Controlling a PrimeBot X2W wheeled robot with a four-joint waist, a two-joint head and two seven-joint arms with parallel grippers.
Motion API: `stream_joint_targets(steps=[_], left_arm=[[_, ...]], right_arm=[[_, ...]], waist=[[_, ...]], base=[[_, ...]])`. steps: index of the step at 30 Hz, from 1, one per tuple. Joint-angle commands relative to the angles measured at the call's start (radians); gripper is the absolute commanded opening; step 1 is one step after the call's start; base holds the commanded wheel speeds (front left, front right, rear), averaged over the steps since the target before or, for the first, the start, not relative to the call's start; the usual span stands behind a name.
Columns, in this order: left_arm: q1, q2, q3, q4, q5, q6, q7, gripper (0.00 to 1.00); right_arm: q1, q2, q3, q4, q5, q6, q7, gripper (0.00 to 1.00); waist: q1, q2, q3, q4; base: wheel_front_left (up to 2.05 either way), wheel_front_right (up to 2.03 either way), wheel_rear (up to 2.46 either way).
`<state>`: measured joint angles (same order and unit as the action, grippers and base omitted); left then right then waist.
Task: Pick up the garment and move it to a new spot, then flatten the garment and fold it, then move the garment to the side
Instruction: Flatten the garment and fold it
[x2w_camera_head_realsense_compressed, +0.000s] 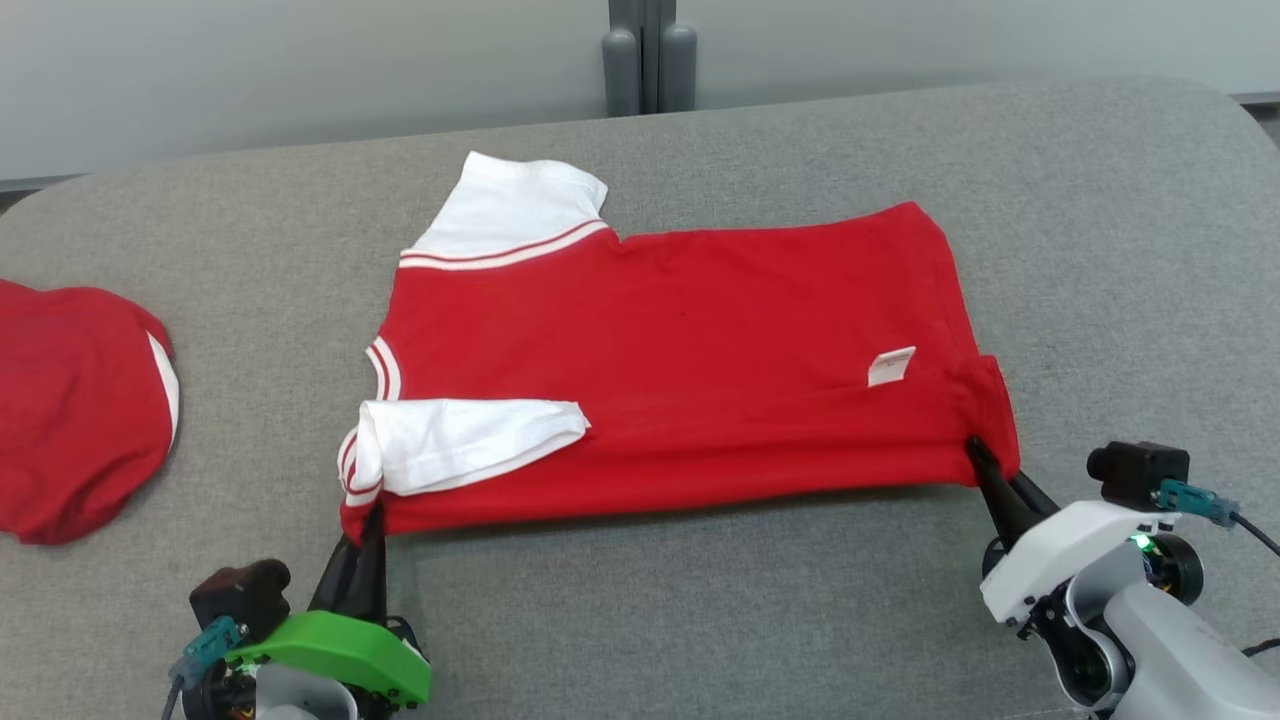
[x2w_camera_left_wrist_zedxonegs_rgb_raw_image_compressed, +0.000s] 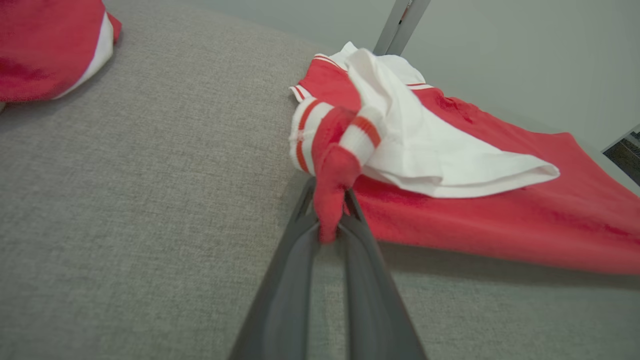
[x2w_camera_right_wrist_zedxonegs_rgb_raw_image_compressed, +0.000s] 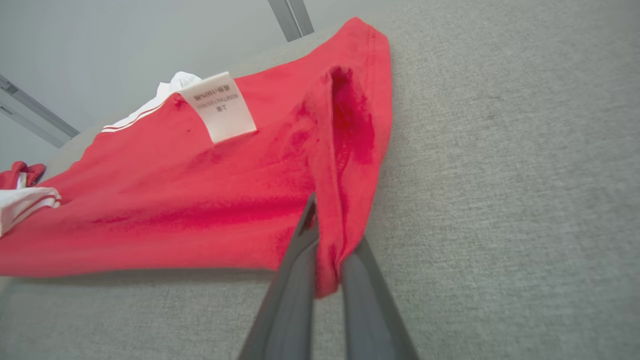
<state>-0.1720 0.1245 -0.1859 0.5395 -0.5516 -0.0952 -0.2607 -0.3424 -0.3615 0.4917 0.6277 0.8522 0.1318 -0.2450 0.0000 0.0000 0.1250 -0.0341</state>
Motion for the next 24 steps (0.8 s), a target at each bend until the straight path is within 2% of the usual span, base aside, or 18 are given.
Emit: stream_joint_targets(steps=[1, 9, 14, 15, 16, 17, 24], left_arm=[[0.029, 0.004, 0.008, -0.025, 0.006, 0.011, -0.006, 0.00], [0.184, -0.009, -0.008, -0.170, -0.001, 0.050, 0.012, 0.00], [0.242, -0.008, -0.026, -0.213, -0.001, 0.067, 0.046, 0.00], [0.248, -0.009, -0.028, -0.218, 0.002, 0.071, 0.050, 0.09], [0.250, -0.008, -0.030, -0.218, 0.006, 0.075, 0.050, 0.57], [0.253, -0.009, -0.033, -0.217, 0.009, 0.078, 0.050, 1.00], [0.210, -0.005, -0.015, -0.226, 0.047, 0.095, 0.008, 1.00]], right_arm=[[0.031, -0.020, -0.013, -0.013, 0.008, -0.002, 0.000, 0.00], [0.182, -0.068, -0.096, -0.138, -0.010, -0.002, 0.041, 0.00], [0.266, -0.046, -0.153, -0.203, -0.034, -0.002, 0.108, 0.00], [0.275, -0.040, -0.164, -0.212, -0.046, -0.002, 0.121, 0.07], [0.283, -0.032, -0.170, -0.218, -0.052, -0.002, 0.132, 0.68], [0.292, -0.017, -0.181, -0.228, -0.056, -0.002, 0.142, 1.00], [0.290, 0.023, -0.261, -0.297, -0.128, -0.002, 0.133, 1.00]], waist=[[0.0000, 0.0000, -0.026, 0.010], [0.0000, 0.0000, -0.047, 0.040], [0.0000, 0.0000, -0.056, 0.047], [0.0000, 0.0000, -0.056, 0.047], [0.0000, 0.0000, -0.056, 0.047], [0.0000, 0.0000, -0.057, 0.046], [0.0000, 0.0000, -0.049, 0.042]], base=[[0.00, 0.00, 0.00], [0.00, 0.00, 0.00], [0.00, 0.00, 0.00], [0.00, 0.00, 0.00], [0.00, 0.00, 0.00], [0.00, 0.00, 0.00], [0.00, 0.00, 0.00]])
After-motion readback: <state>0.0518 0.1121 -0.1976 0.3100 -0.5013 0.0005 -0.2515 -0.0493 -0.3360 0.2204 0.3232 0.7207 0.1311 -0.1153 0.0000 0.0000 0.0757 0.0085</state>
